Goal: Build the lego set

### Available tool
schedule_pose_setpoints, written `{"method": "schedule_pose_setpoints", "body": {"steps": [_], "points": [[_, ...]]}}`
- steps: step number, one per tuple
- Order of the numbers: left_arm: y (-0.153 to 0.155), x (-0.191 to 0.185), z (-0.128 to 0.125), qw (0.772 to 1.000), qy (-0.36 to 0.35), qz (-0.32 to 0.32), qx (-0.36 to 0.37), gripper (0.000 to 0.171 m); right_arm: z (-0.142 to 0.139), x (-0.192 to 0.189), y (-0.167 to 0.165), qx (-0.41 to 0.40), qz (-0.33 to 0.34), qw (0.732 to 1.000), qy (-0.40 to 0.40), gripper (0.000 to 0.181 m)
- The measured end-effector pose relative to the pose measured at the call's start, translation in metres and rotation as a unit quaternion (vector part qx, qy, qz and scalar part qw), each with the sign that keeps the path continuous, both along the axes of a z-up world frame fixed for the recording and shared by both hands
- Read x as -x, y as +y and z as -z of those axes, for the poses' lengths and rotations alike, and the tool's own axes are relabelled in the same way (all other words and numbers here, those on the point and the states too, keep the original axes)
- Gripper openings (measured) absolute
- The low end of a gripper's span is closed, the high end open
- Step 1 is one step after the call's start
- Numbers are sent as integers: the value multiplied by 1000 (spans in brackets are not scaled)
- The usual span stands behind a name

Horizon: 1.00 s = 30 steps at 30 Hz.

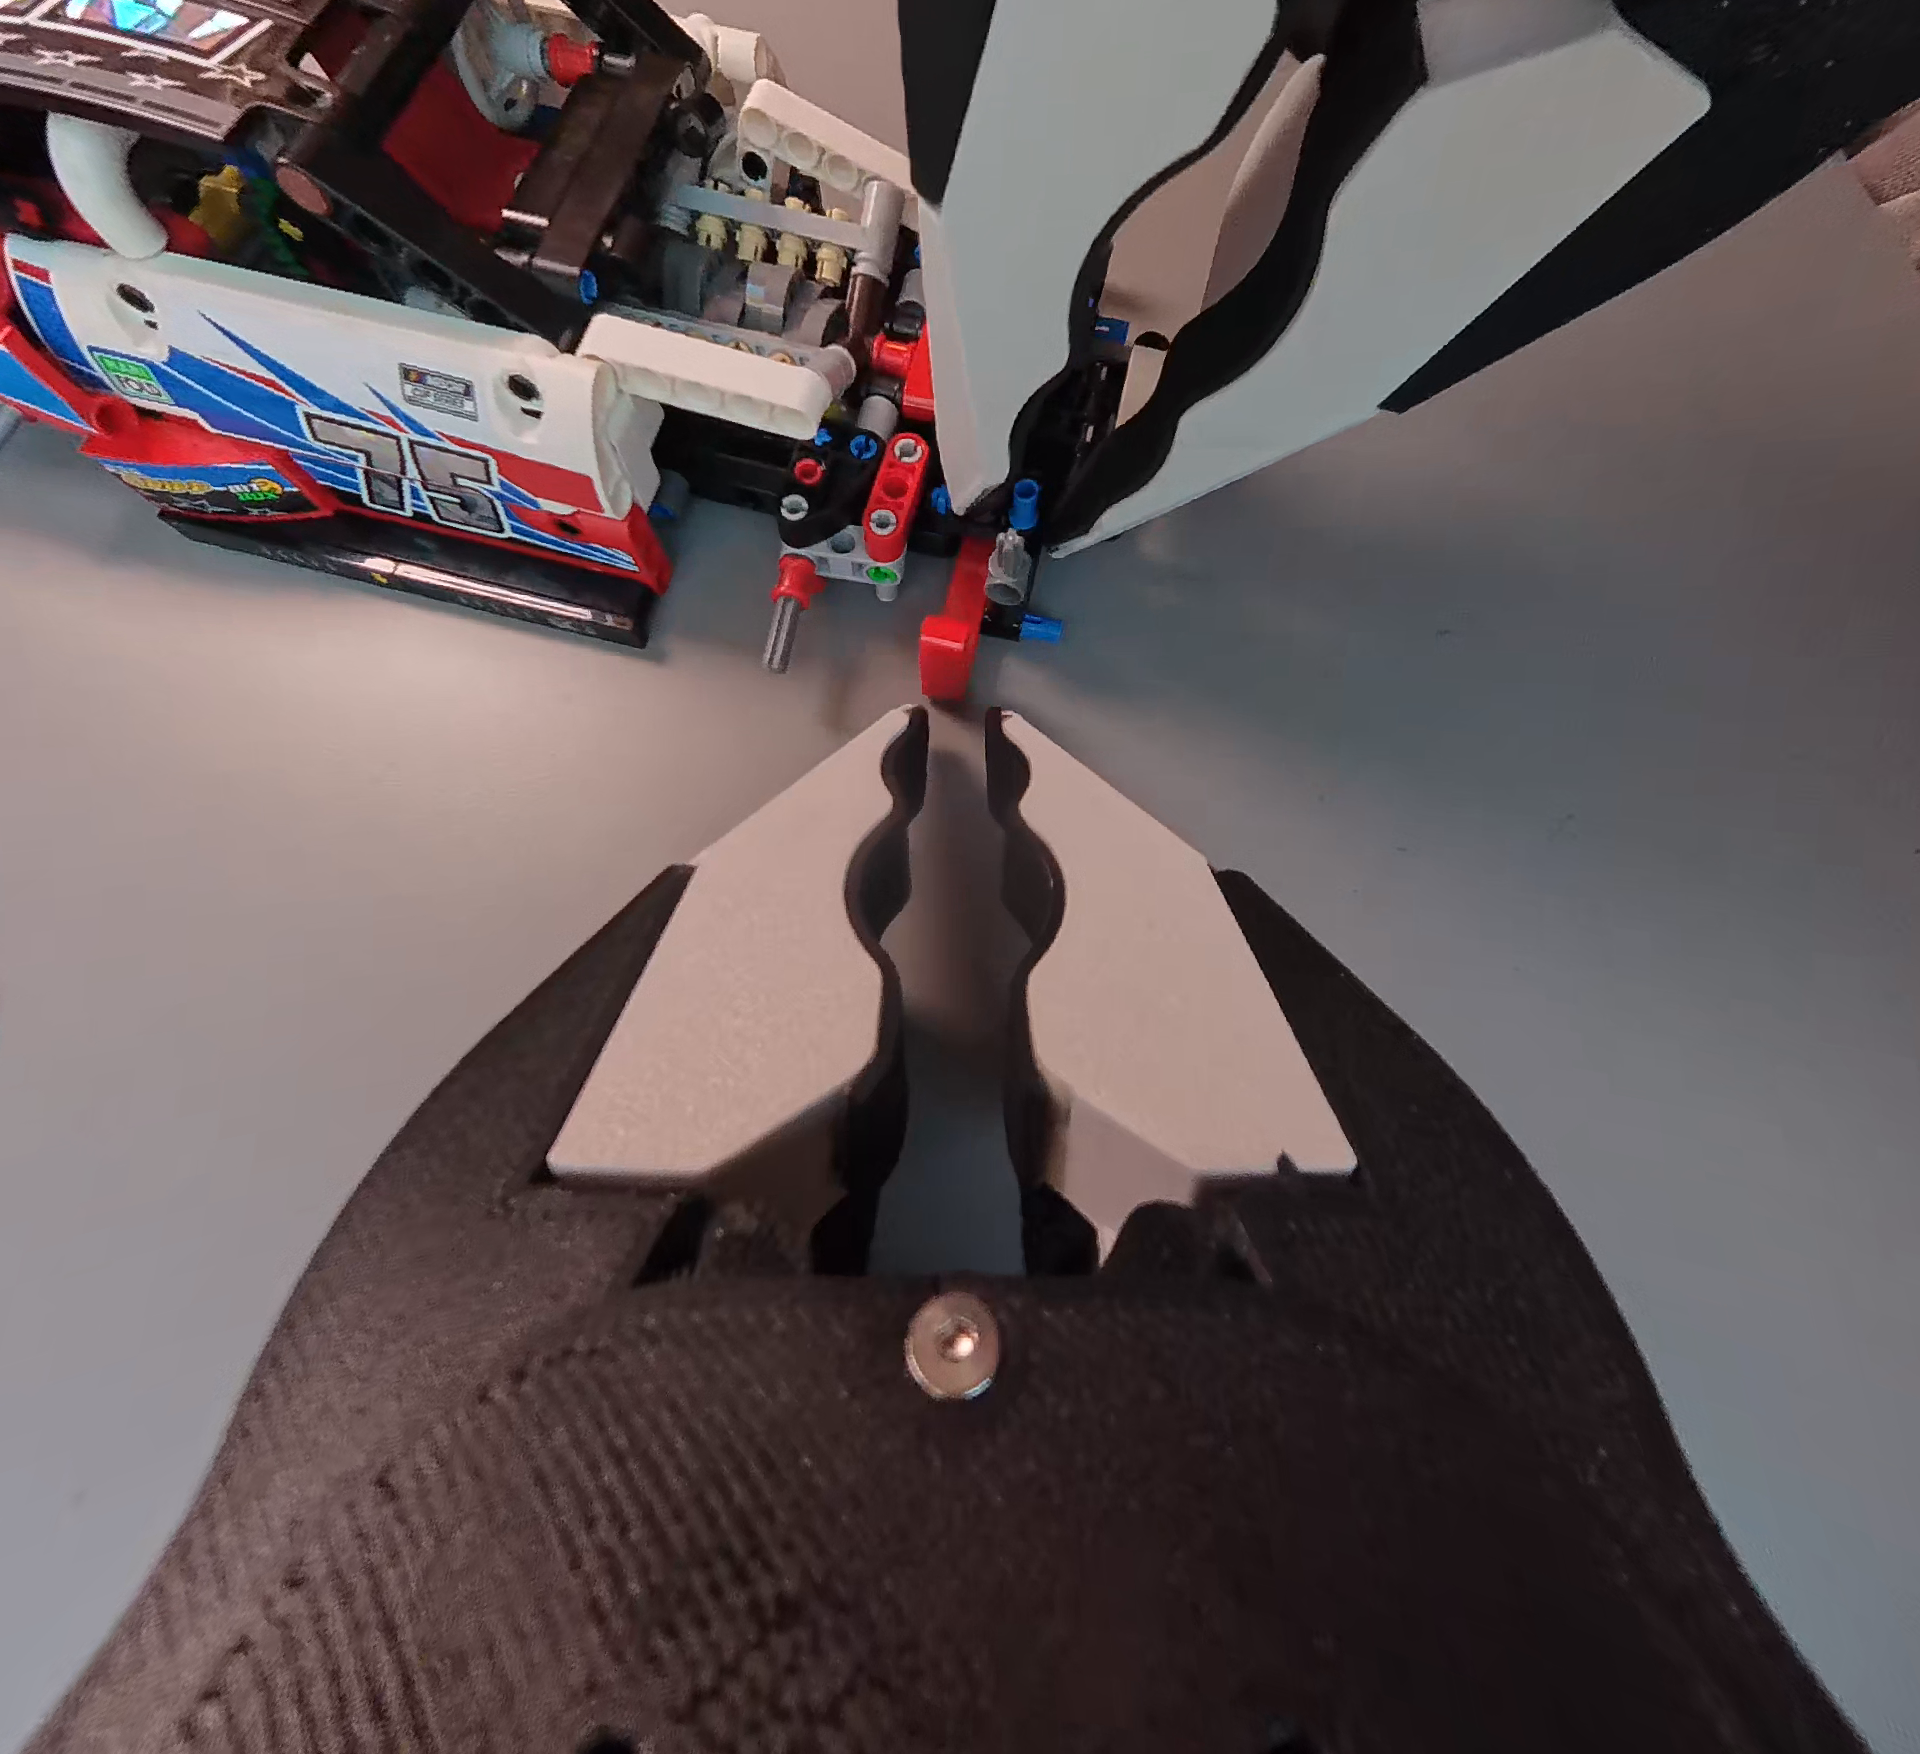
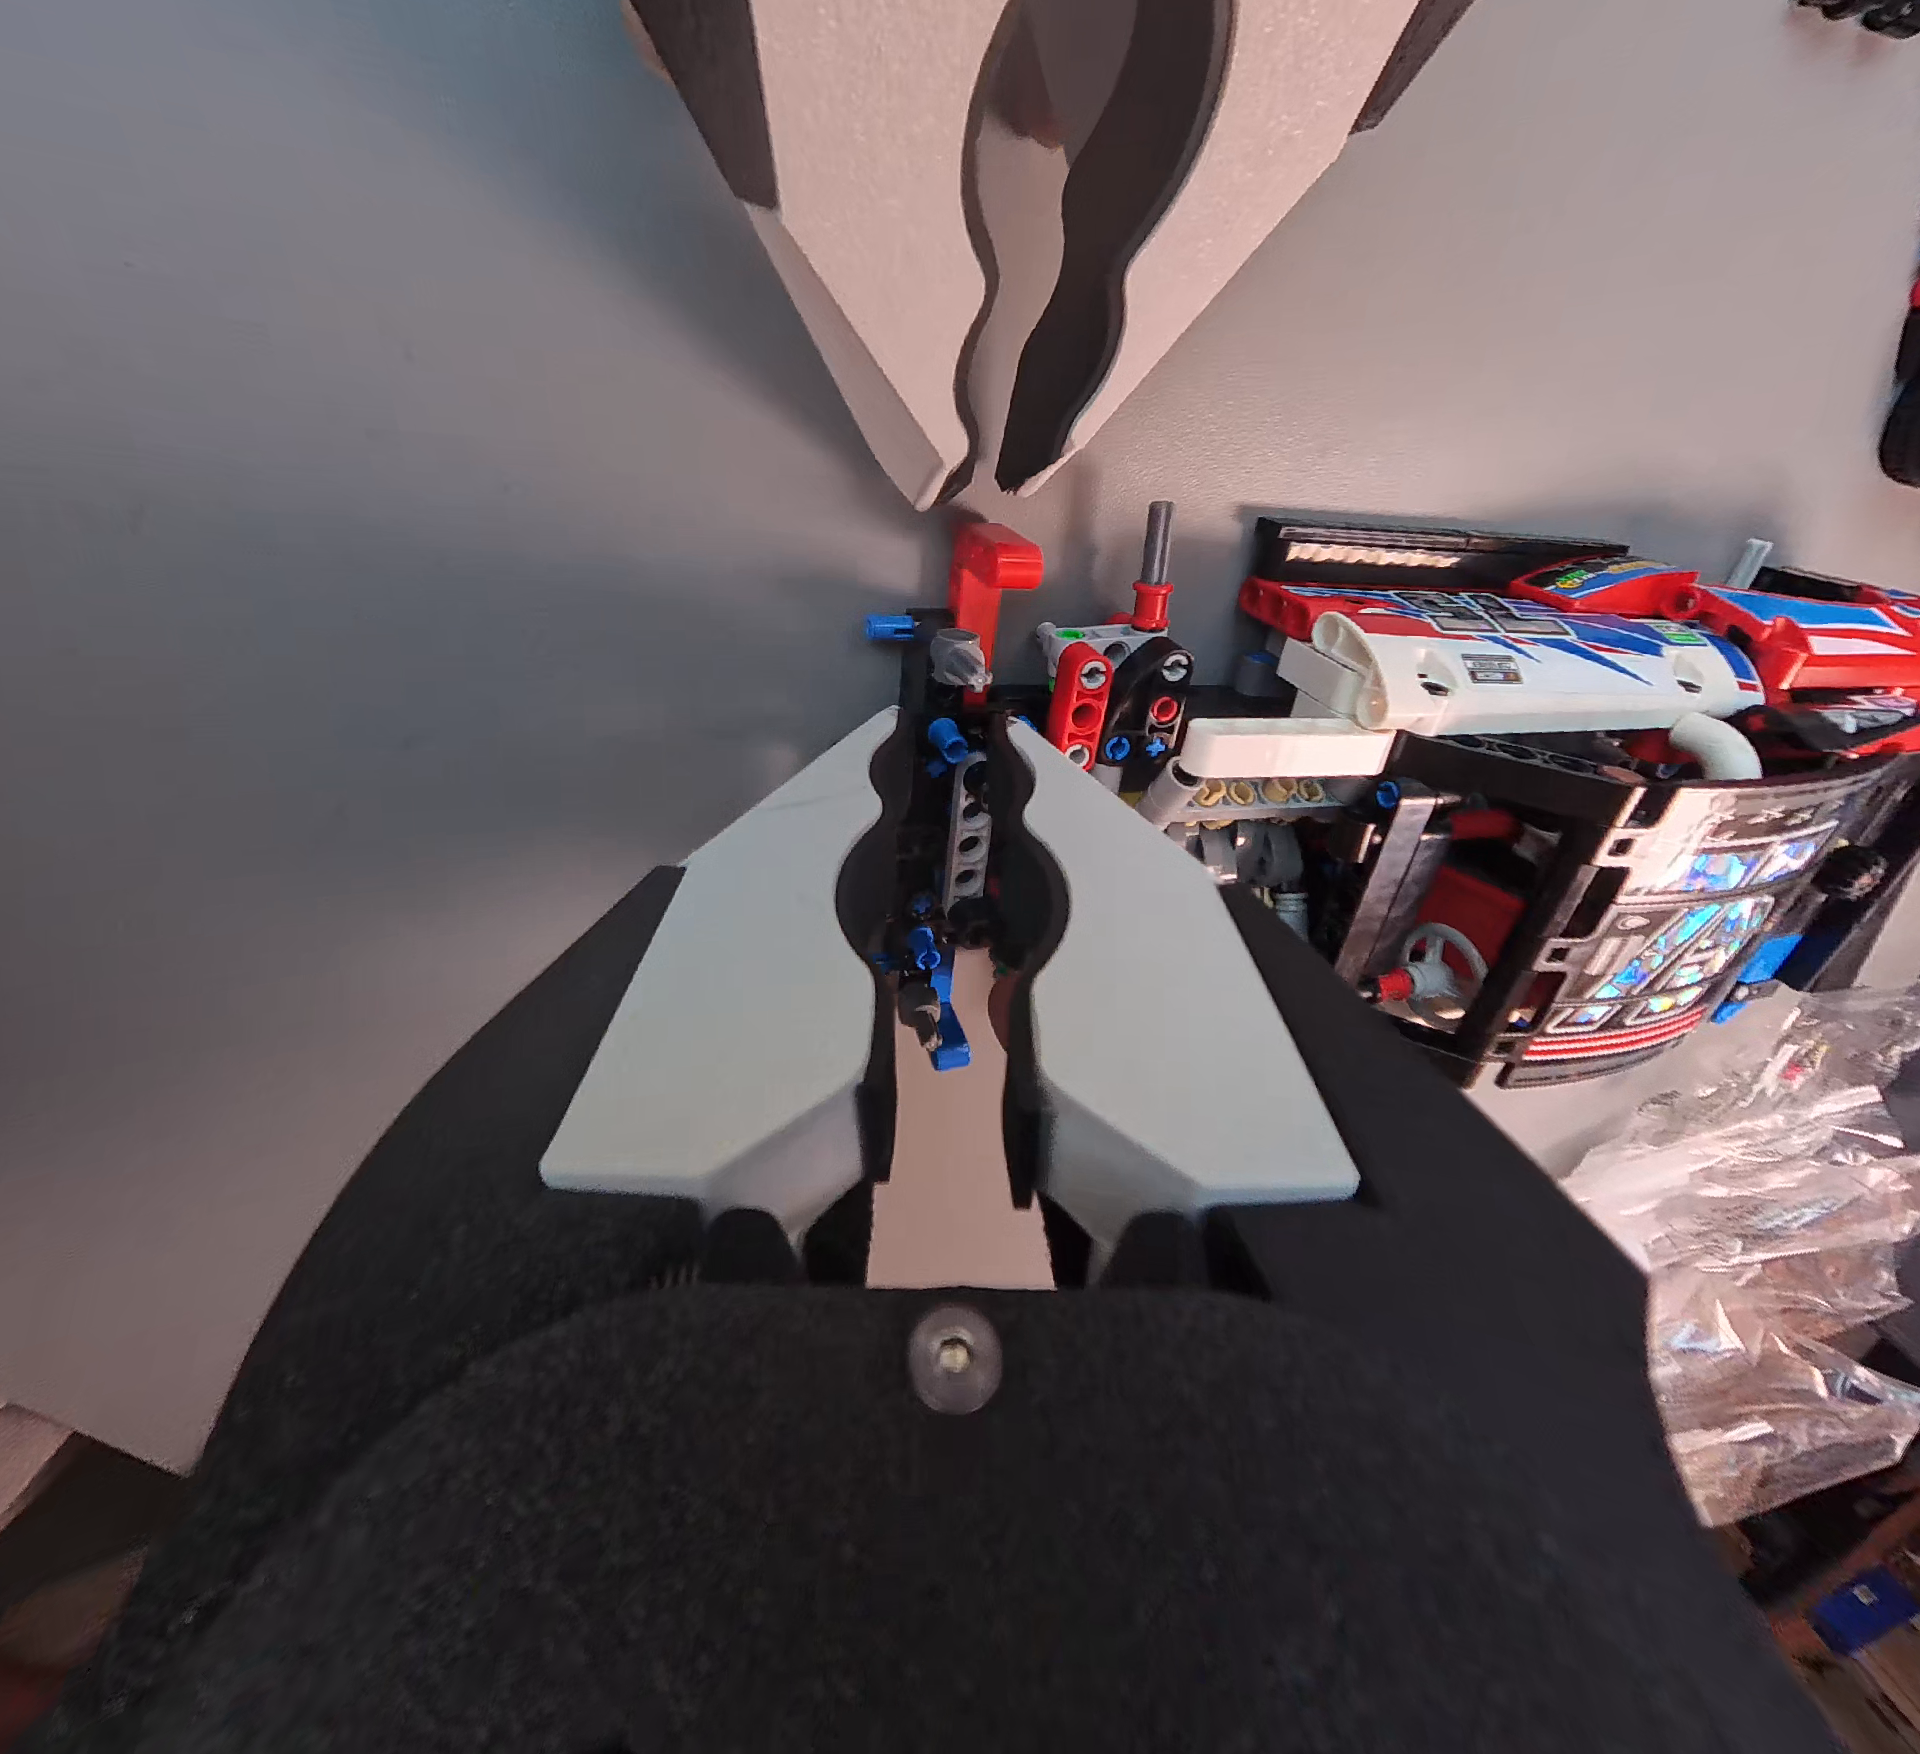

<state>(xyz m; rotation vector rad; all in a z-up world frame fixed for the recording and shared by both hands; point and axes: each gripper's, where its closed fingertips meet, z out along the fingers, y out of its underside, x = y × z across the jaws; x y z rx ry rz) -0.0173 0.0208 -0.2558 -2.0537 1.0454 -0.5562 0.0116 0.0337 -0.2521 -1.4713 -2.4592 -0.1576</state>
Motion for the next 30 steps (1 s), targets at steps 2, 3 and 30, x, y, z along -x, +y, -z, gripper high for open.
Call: {"method": "schedule_pose_setpoints", "body": {"steps": [2,3,30], "points": [[0,0,0,1000,1,1,-1,8,0,0,0,10,-4,1000,-7,11],[0,0,0,1000,1,1,0,8,0,1,0,16,-6,1000,-9,11],[10,-12,3,997,52,-26,-50,11,-24,-52,21,61,85,951,290,33]]}}
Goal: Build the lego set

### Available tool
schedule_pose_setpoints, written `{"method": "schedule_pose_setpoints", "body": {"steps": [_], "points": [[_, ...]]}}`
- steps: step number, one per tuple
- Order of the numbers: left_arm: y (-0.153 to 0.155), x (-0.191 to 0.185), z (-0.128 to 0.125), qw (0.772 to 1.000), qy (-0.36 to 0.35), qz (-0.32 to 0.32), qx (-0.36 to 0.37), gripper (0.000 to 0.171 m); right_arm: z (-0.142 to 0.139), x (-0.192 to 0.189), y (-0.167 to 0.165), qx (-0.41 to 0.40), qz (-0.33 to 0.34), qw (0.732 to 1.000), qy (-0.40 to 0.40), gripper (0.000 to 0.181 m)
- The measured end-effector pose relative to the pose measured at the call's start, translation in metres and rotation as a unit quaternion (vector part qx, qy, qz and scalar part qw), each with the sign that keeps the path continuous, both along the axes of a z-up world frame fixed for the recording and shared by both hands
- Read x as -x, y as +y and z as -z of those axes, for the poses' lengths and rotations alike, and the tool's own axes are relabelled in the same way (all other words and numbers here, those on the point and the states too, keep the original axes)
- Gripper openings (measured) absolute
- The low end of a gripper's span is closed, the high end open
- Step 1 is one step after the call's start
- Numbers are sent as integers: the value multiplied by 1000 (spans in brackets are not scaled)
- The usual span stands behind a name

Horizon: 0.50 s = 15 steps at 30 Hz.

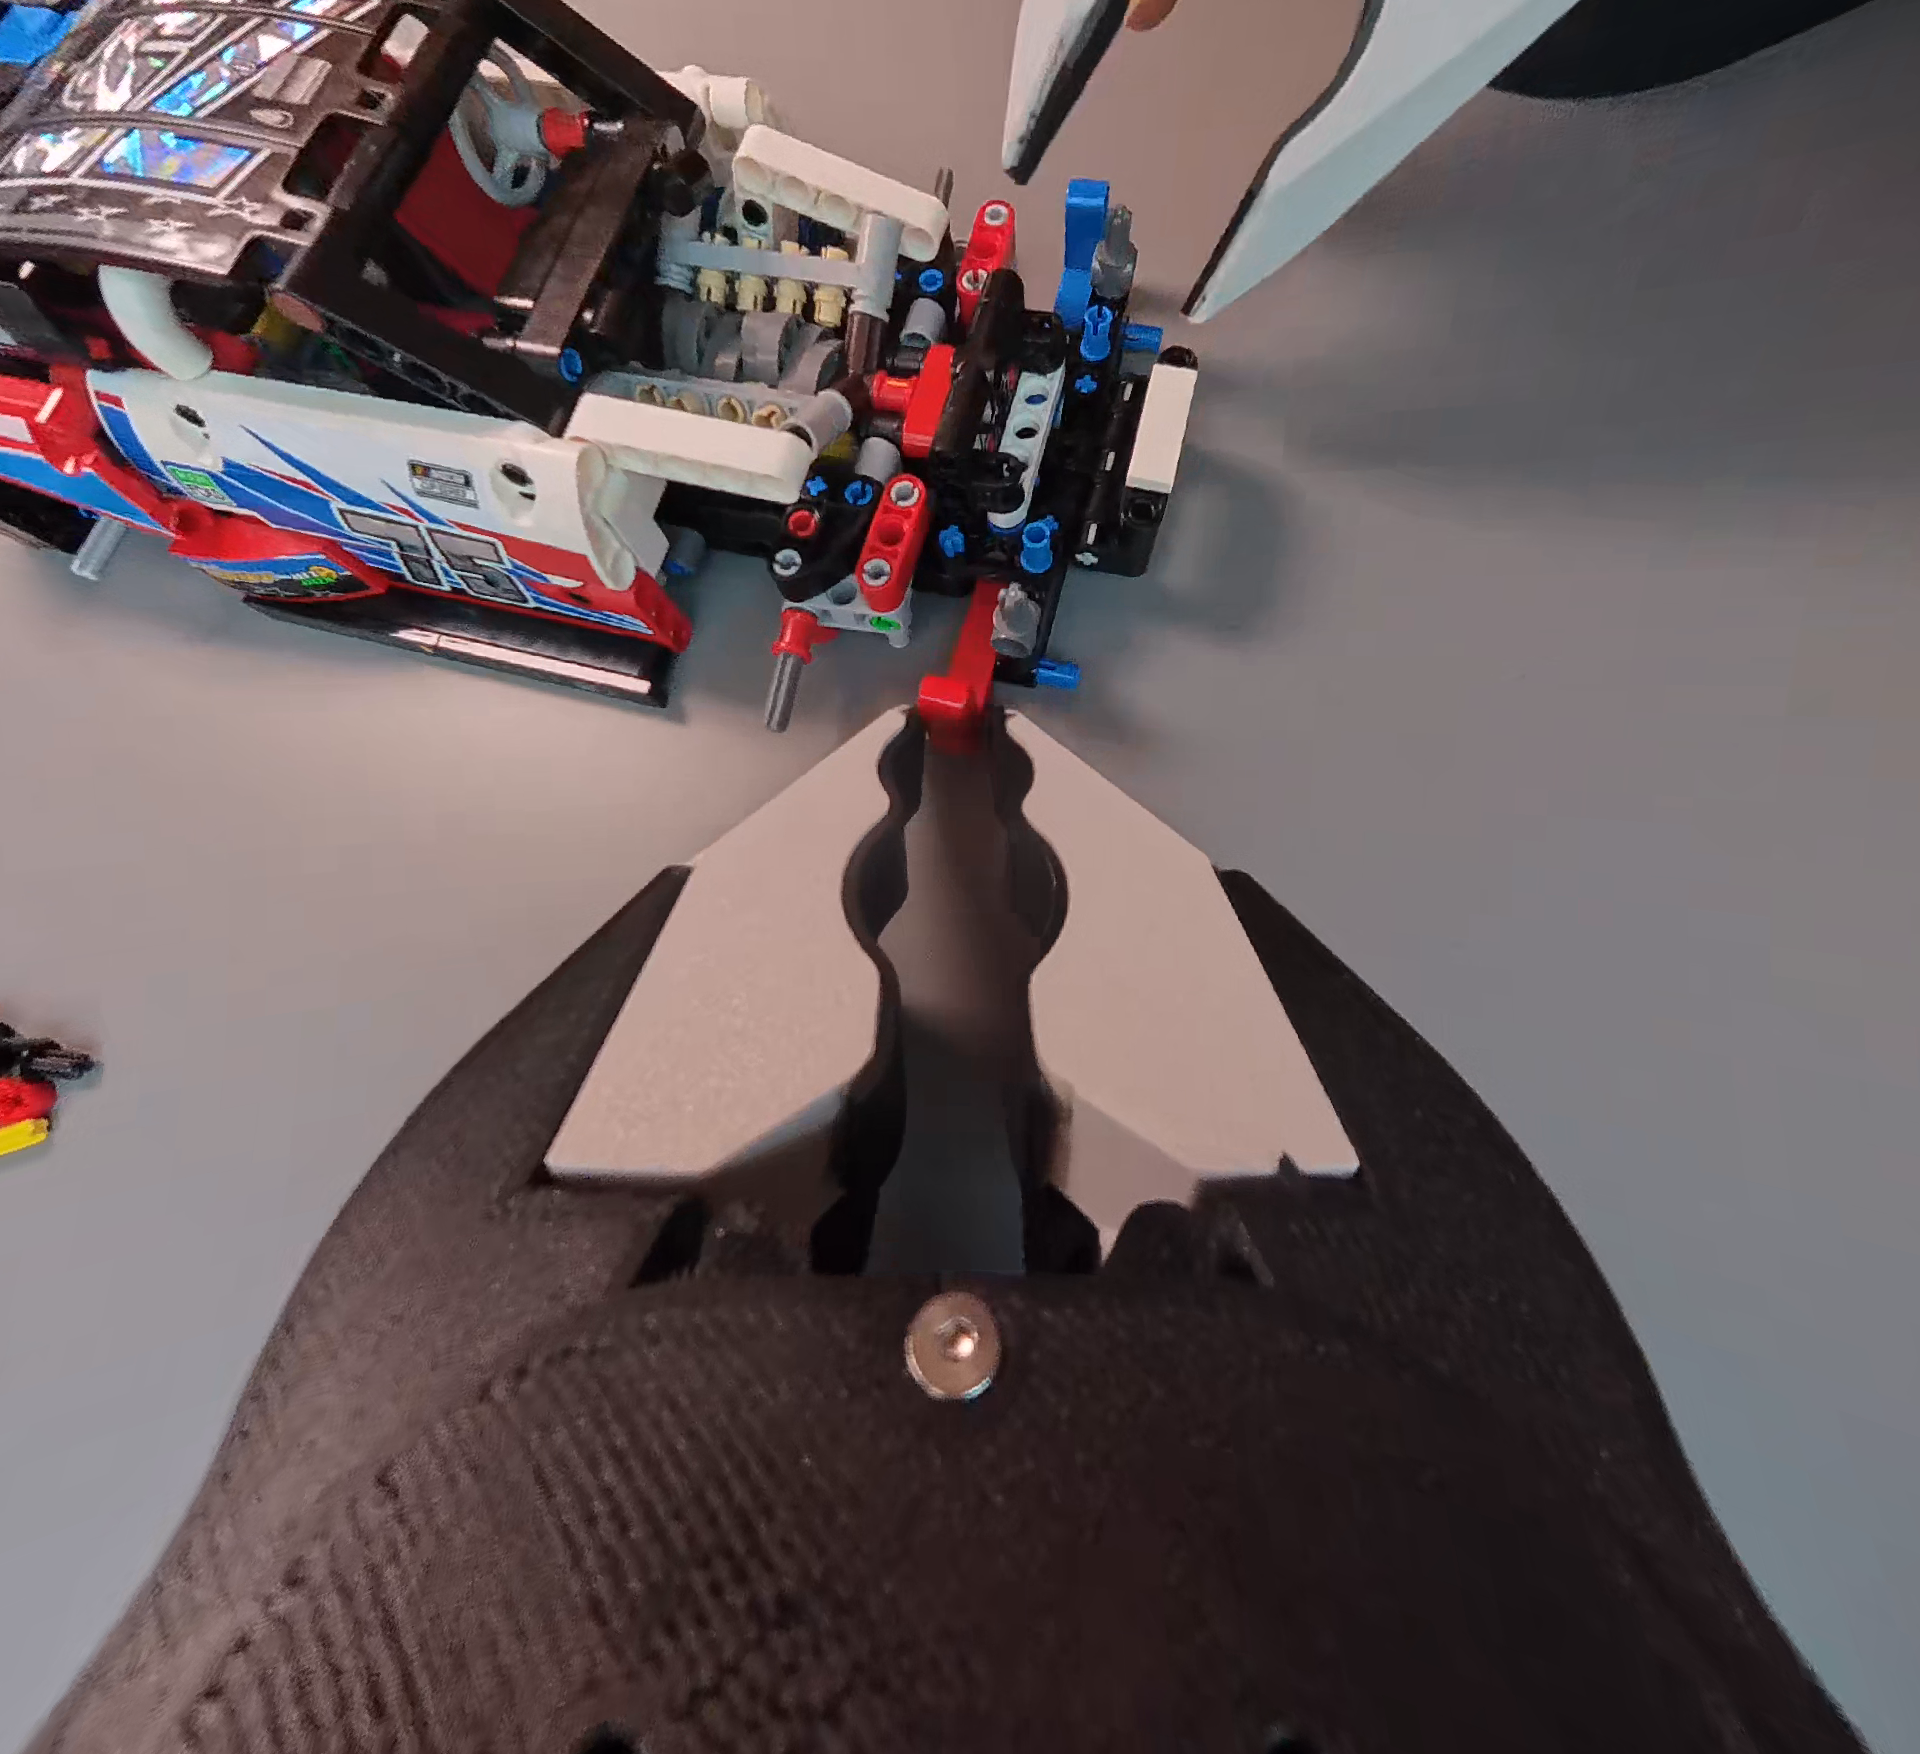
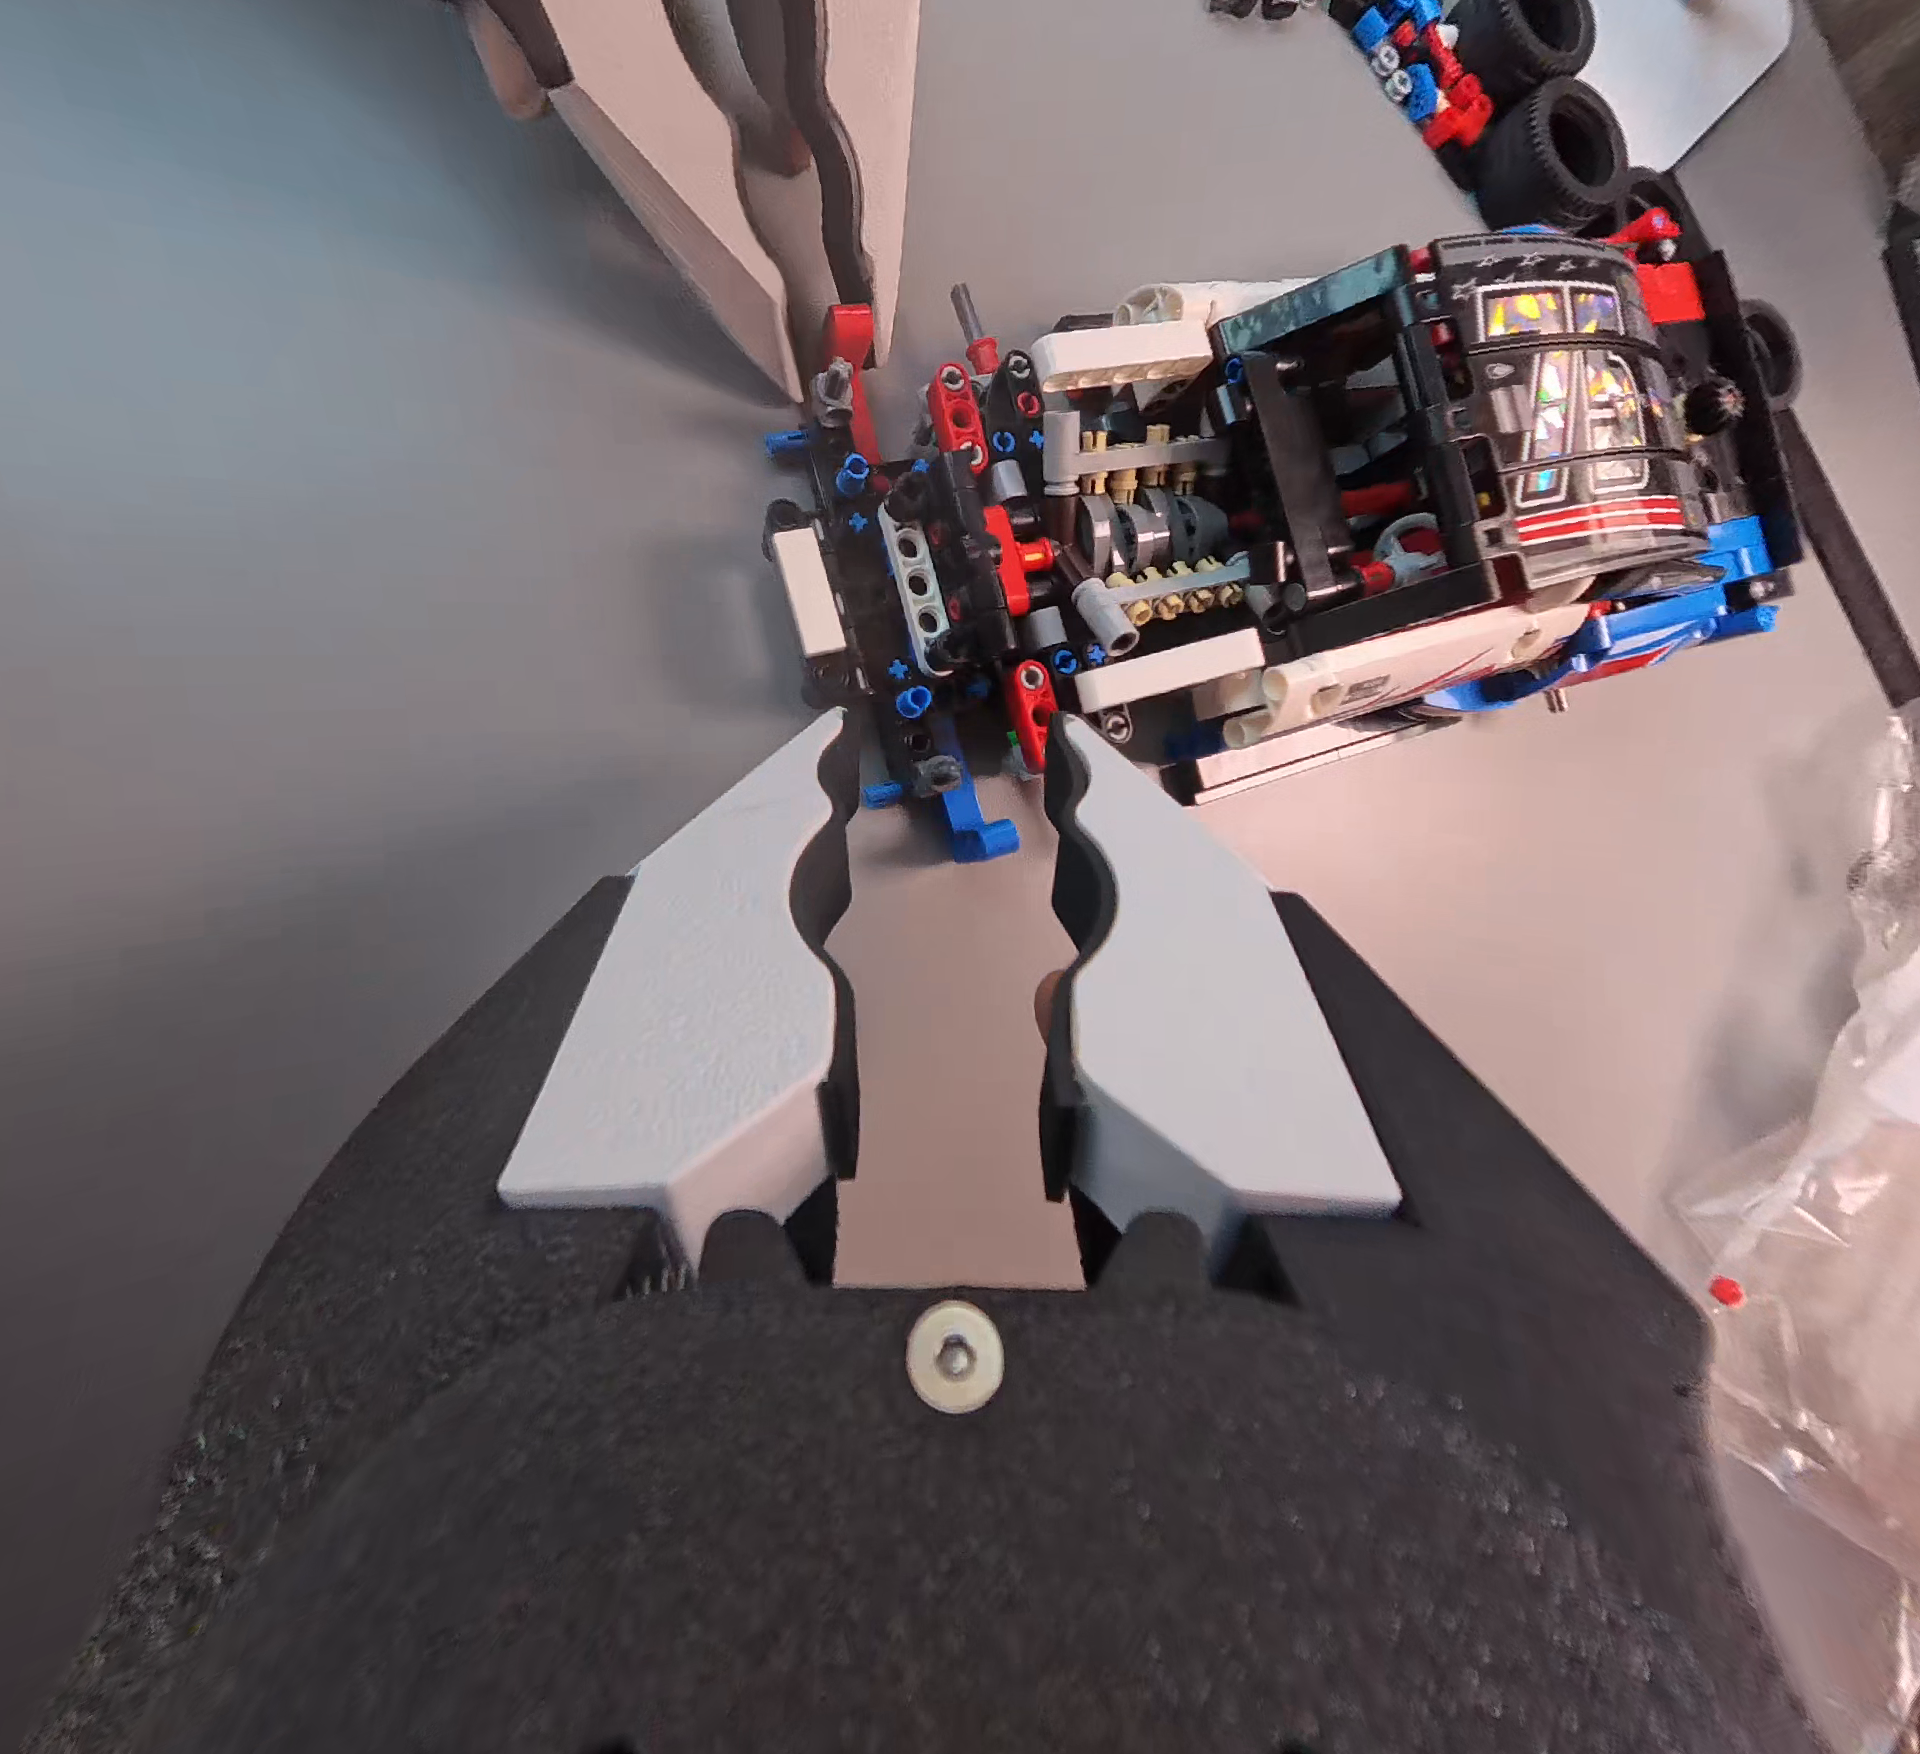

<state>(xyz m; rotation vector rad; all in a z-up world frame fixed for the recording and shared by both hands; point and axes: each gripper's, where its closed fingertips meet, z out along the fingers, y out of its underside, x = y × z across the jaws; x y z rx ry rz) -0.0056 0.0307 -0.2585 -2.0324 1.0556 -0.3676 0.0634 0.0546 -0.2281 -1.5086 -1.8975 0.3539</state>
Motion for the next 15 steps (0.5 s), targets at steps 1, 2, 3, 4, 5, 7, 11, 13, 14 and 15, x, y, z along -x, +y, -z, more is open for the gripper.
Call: {"method": "schedule_pose_setpoints", "body": {"steps": [1,2,3,4,5,7,11,13,14,15], "points": [[0,-2,0,1000,2,-3,-1,9,2,0,-2,-17,-5,1000,8,33],[1,-4,0,1000,3,-8,1,9,3,0,-6,-36,-16,999,17,32],[1,-5,0,1000,5,-14,3,9,4,0,-8,-58,-23,998,21,27],[1,-6,0,1000,3,-19,6,8,5,-1,-10,-82,-30,996,26,22],[1,-9,0,1000,0,-22,9,8,4,-3,-10,-108,-36,993,29,21],[0,-16,-1,999,-6,-26,17,8,4,-7,-18,-136,-68,988,34,24],[-3,-33,-5,1000,-2,-18,22,7,5,-10,-25,-167,-85,982,26,27],[-5,-44,-9,999,-20,-16,35,6,13,-11,-19,-209,-101,973,1,25],[-5,-47,-10,999,-28,-20,40,6,16,-12,-16,-228,-107,968,-4,17],[-5,-49,-13,998,-33,-24,38,6,15,-13,-16,-243,-122,962,-3,14]]}}
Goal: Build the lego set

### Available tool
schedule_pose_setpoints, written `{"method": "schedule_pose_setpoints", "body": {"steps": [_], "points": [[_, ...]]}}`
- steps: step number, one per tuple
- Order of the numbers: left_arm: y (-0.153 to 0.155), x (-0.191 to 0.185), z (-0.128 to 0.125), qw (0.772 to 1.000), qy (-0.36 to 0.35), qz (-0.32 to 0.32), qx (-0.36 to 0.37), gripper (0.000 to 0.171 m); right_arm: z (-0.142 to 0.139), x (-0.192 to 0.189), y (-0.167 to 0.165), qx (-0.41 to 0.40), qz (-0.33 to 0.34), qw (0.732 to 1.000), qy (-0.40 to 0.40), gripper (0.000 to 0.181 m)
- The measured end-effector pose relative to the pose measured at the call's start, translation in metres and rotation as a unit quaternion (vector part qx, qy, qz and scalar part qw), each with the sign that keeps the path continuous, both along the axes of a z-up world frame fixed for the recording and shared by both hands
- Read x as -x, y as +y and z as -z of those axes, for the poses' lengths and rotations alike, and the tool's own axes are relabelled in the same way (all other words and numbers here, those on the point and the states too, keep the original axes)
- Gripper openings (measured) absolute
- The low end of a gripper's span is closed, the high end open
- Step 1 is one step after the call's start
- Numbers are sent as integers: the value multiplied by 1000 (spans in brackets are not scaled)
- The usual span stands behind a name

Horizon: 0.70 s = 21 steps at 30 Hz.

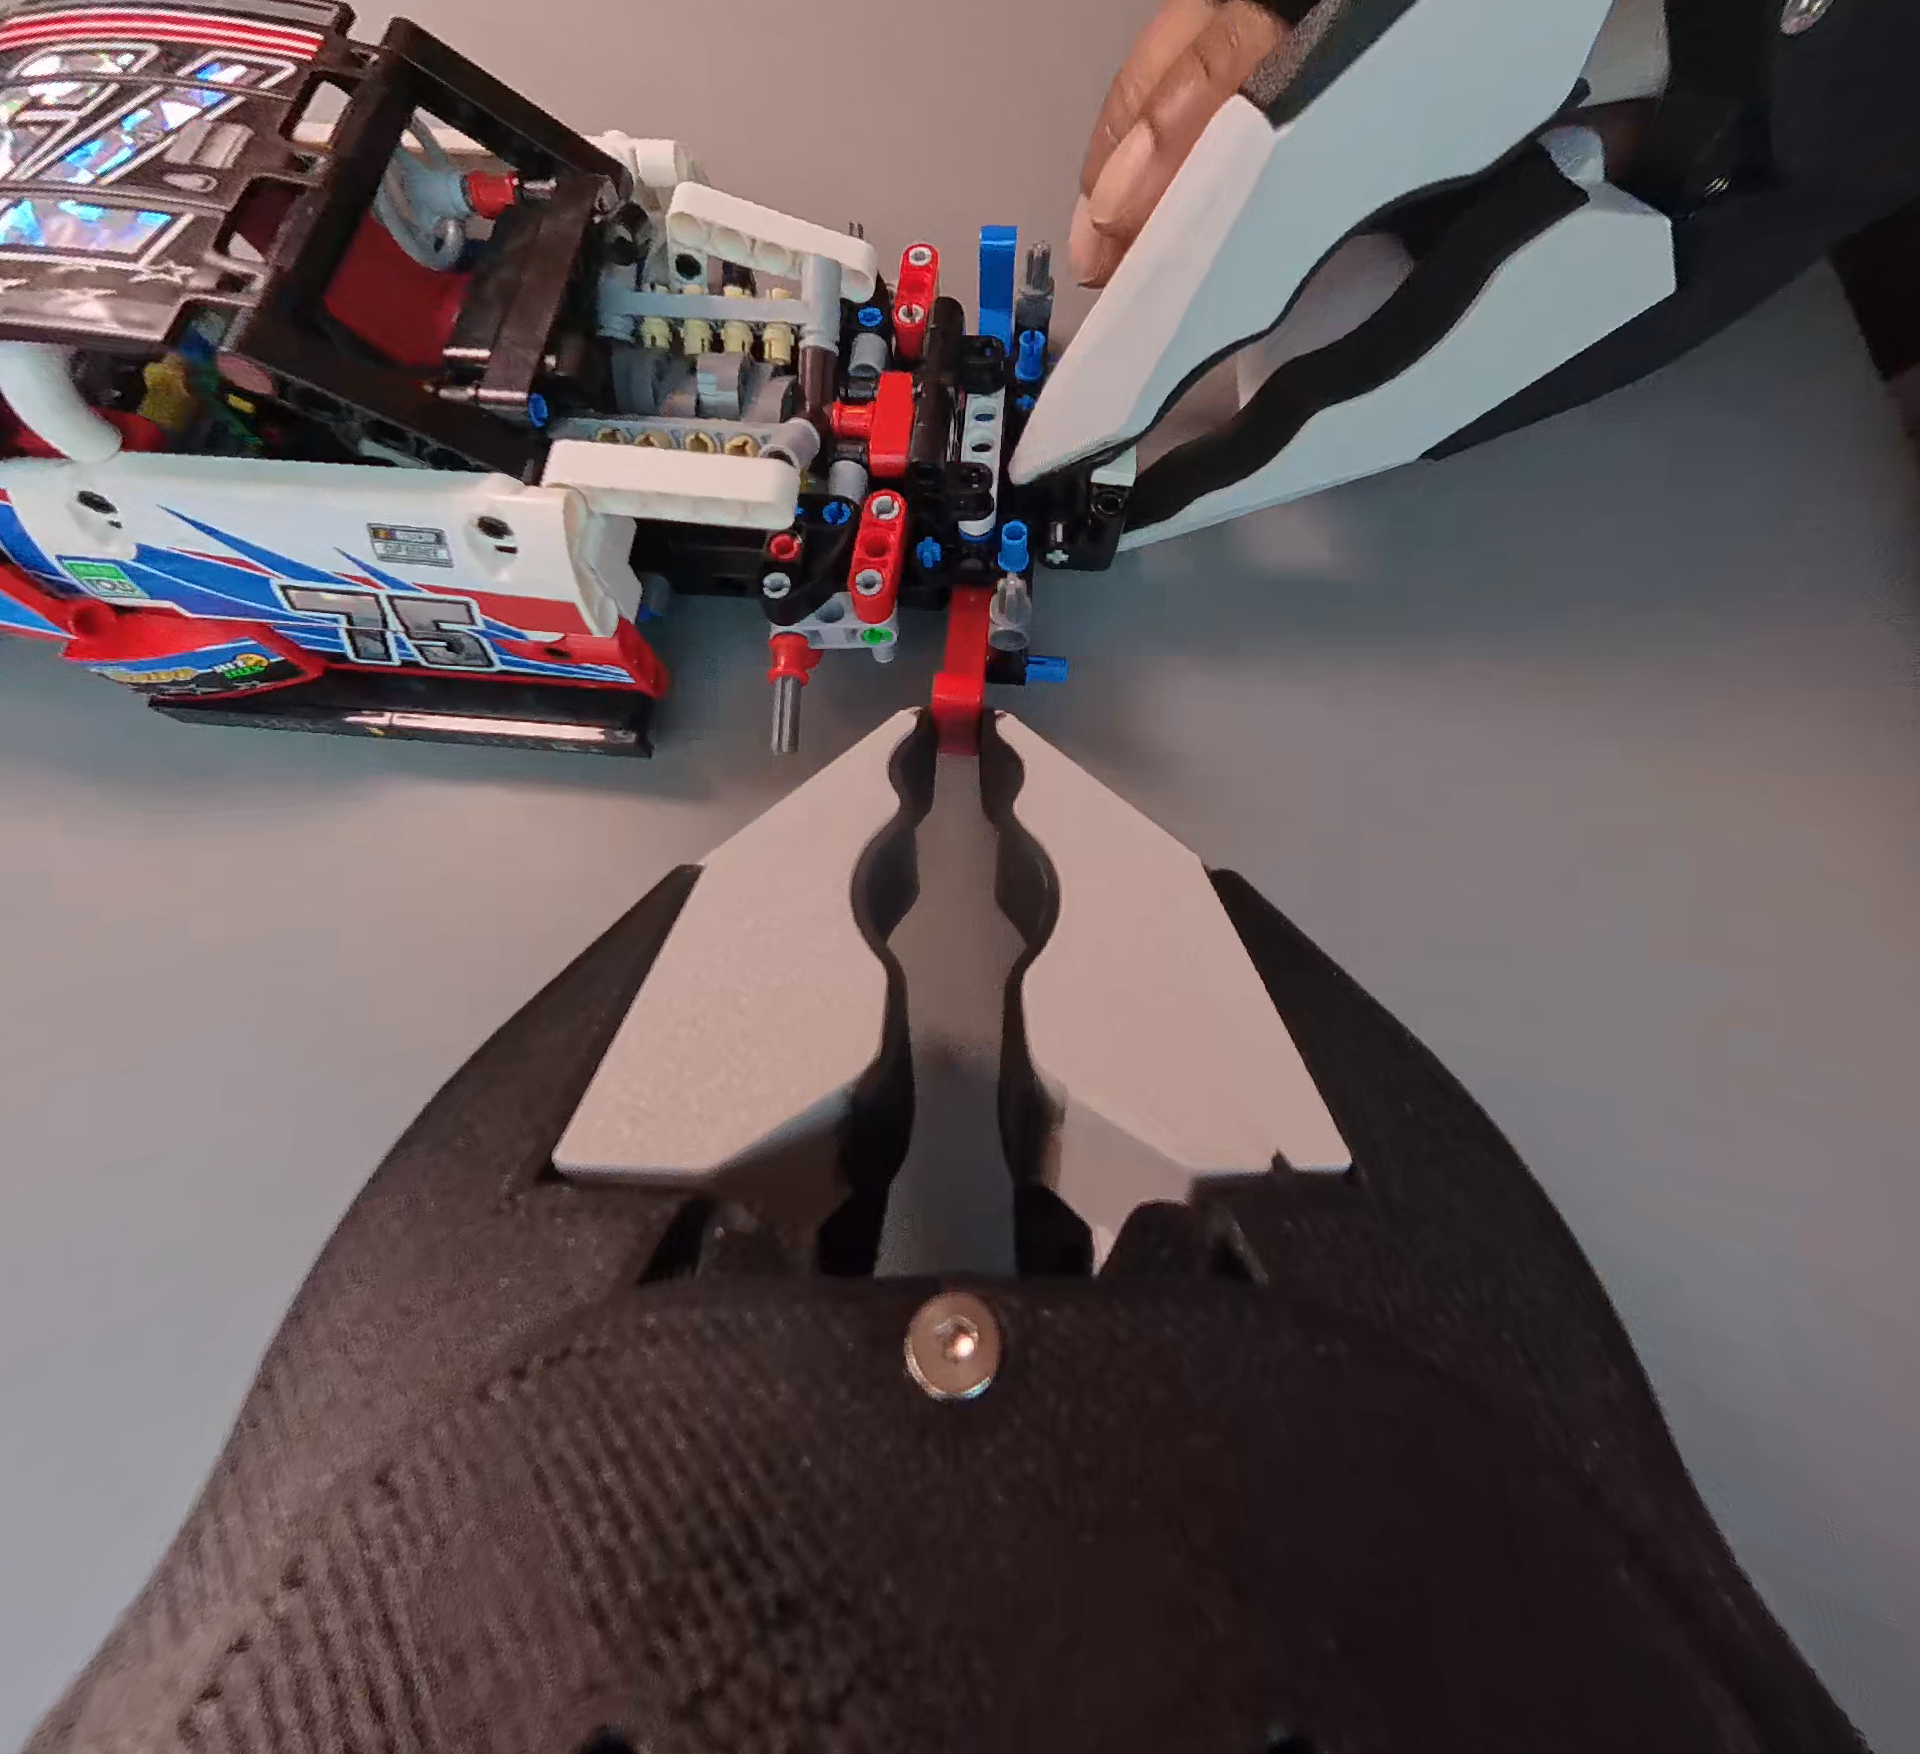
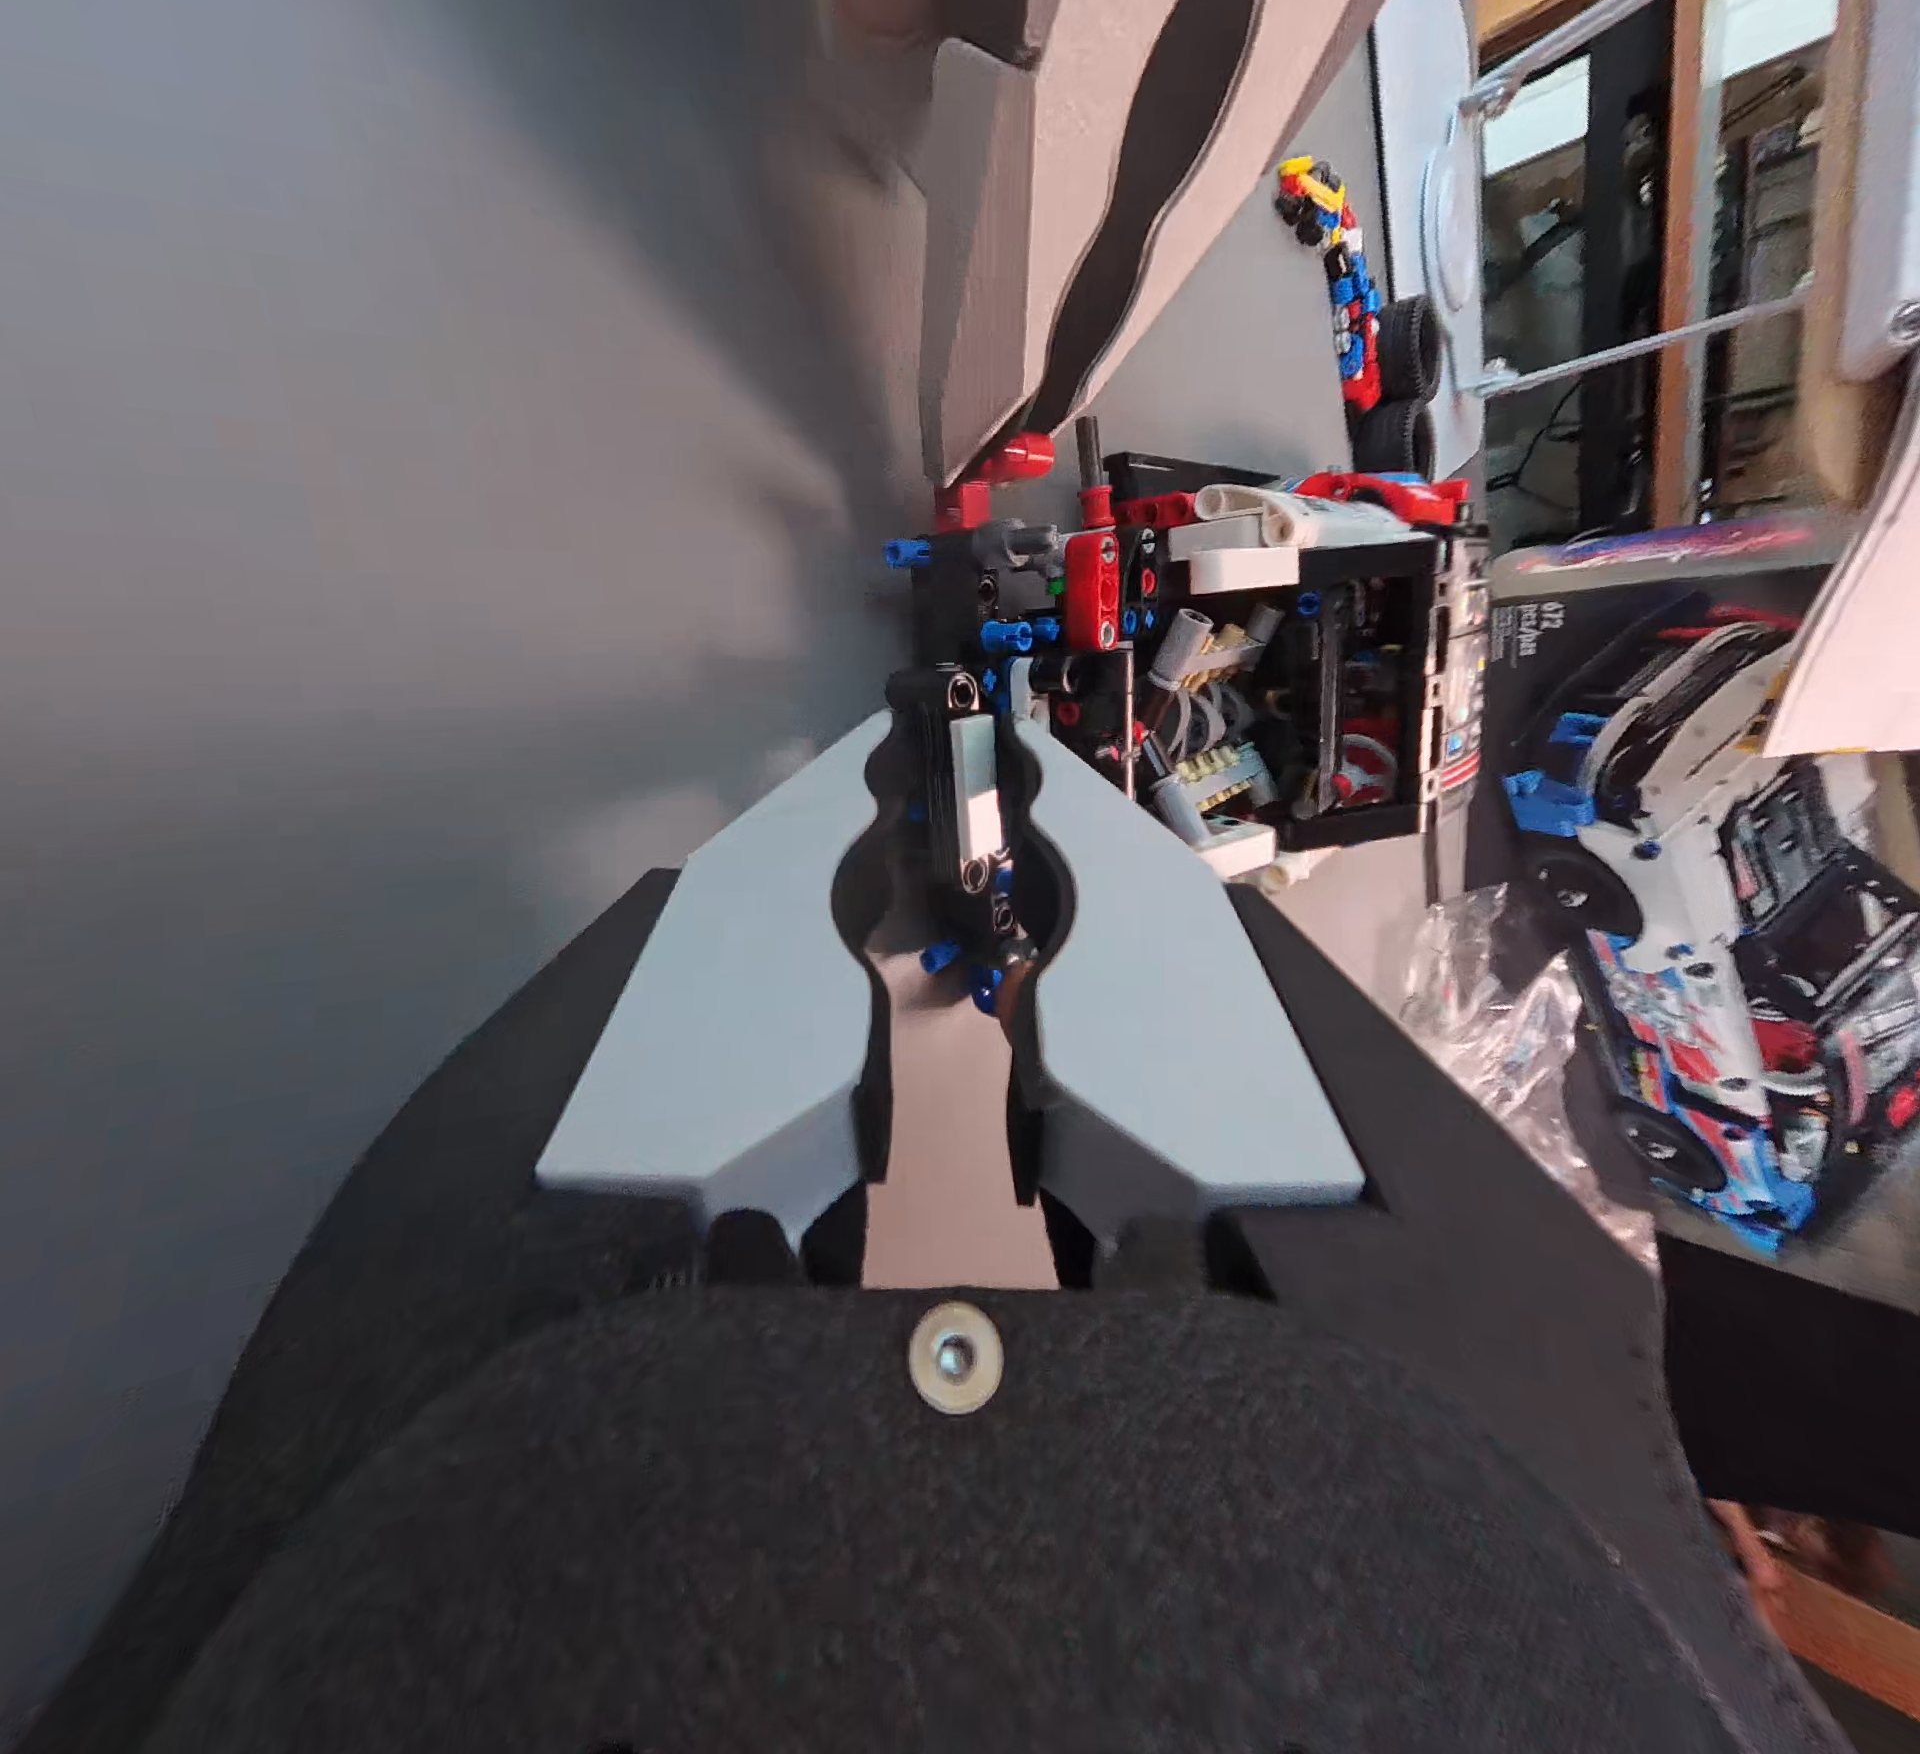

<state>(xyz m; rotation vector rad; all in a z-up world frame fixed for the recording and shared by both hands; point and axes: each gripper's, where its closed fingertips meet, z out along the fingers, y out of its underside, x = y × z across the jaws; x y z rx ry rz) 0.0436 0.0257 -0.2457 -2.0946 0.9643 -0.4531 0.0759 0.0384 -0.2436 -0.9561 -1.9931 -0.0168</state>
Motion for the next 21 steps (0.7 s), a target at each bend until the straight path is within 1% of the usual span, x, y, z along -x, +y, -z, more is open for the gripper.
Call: {"method": "schedule_pose_setpoints", "body": {"steps": [2,4,7,9,11,13,14,15,17,18,19,20,21], "points": [[-1,-5,-10,1000,-22,-6,-9,6,-10,-3,0,-6,-16,1000,19,14],[-2,-11,-27,998,-50,-2,-28,7,-28,-9,-1,24,-34,998,47,15],[0,-22,-54,994,-74,7,-83,10,-56,-19,2,62,-60,993,78,16],[1,-28,-71,988,-84,22,-128,18,-72,-25,5,90,-73,989,90,16],[5,-24,-87,977,-85,27,-192,29,-87,-29,8,117,-84,985,92,16],[17,-7,-96,964,-52,10,-260,44,-104,-31,8,141,-104,981,86,16],[24,2,-96,958,-25,0,-287,56,-112,-32,9,149,-112,979,79,16],[34,9,-94,951,8,-7,-310,70,-120,-33,10,156,-120,978,68,16],[58,14,-86,938,70,-5,-340,91,-131,-34,11,165,-135,976,41,16],[70,11,-83,933,80,-3,-350,97,-136,-34,12,167,-142,975,31,16],[83,7,-85,927,83,-4,-367,101,-140,-34,12,170,-147,974,24,16],[95,5,-88,918,86,-8,-387,100,-145,-34,12,175,-151,973,18,16],[106,3,-90,910,92,-10,-404,95,-149,-34,12,178,-155,972,14,16]]}}
